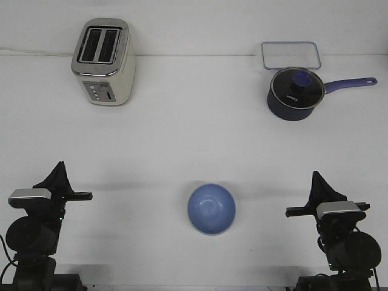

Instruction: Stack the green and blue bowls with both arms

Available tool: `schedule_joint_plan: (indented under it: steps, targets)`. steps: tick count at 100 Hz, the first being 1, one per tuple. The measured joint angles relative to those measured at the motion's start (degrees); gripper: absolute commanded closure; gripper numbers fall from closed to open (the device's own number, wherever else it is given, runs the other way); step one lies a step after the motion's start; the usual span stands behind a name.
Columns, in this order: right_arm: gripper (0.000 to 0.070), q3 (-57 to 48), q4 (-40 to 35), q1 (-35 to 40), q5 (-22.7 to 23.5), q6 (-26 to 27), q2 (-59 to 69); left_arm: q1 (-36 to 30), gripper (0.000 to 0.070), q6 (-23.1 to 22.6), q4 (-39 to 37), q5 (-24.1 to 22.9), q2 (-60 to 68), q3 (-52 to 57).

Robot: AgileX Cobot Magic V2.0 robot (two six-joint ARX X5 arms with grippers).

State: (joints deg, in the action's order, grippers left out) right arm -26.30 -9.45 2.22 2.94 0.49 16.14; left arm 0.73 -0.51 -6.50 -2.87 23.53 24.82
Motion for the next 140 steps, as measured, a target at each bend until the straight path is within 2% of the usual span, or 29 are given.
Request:
schedule_joint_plan:
  steps: [84, 100, 120, 140]
  targets:
    - [0.07, 0.0, -0.02, 0.0, 0.02, 0.0, 0.0, 0.02, 0.0686, -0.28, 1.6, 0.0, -2.27, -0.28]
    - [0.07, 0.0, -0.02, 0.0, 0.02, 0.0, 0.0, 0.04, 0.0686, -2.6, 2.01, -0.02, -9.81, -8.44]
    - [0.07, 0.0, -0.02, 0.0, 0.02, 0.0, 0.0, 0.66, 0.0686, -1.31, 2.75, 0.0, -19.67, -20.26]
    - [0.07, 0.0, -0.02, 0.0, 0.02, 0.02, 0.0, 0.76, 0.0686, -0.17, 2.49, 1.73, -23.3, -22.91]
